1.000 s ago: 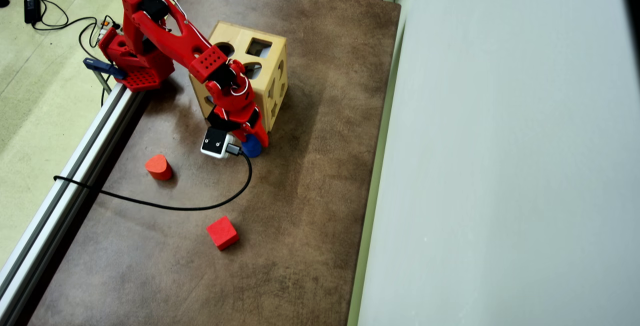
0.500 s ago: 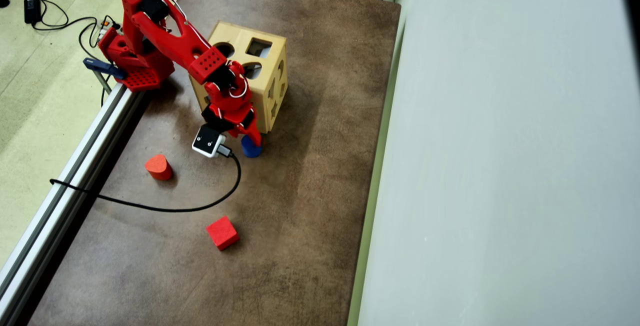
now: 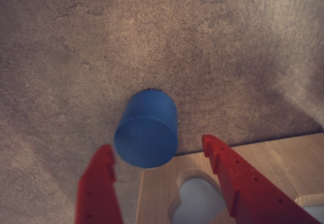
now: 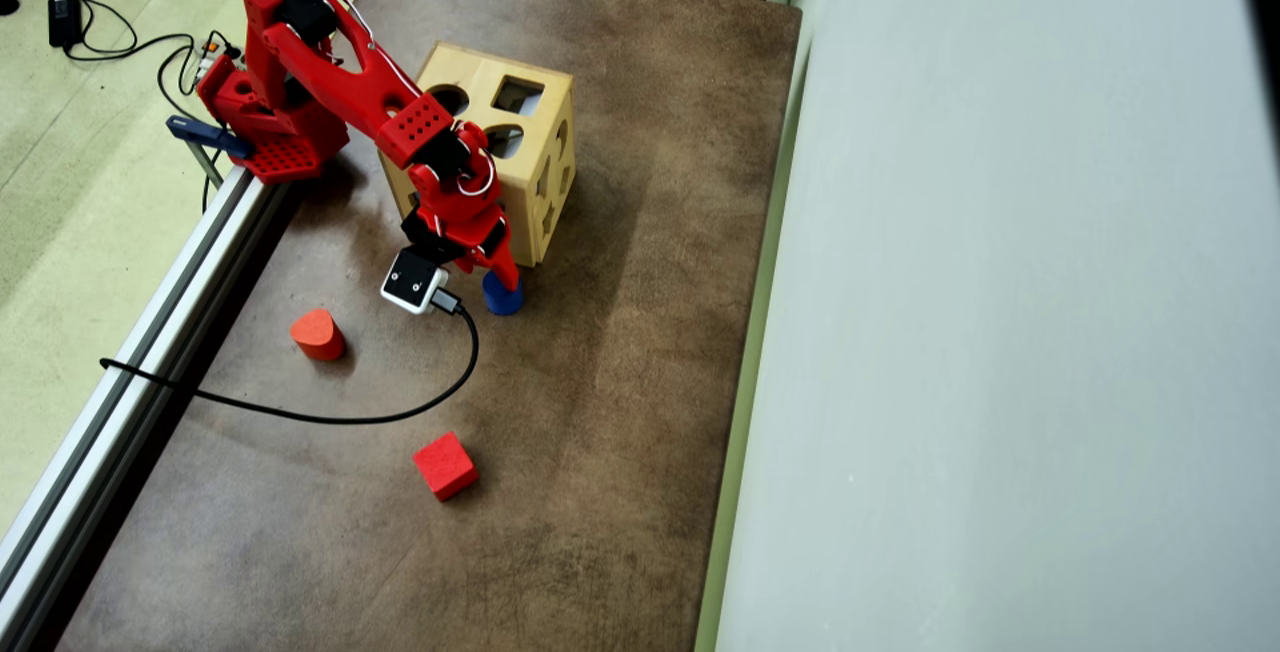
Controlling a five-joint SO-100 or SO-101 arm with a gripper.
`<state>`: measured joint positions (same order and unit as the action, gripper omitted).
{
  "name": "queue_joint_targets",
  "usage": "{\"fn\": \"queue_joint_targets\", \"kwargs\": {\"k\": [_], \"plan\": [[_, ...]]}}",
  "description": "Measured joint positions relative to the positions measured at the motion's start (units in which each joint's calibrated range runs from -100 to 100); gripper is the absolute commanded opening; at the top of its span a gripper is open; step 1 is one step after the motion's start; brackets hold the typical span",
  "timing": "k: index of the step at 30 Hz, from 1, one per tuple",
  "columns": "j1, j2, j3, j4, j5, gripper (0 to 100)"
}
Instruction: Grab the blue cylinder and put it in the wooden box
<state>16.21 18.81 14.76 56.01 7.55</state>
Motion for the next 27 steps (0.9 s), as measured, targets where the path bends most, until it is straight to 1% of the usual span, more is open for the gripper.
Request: {"fn": "queue_joint_targets", "kwargs": {"k": [3,18,27], "plan": [[0.00,0.00,0.00,0.00,0.00,37],[0.00,0.00,0.00,0.00,0.00,37],[0.07,7.20,-3.43,0.24,-0.10,37]]}}
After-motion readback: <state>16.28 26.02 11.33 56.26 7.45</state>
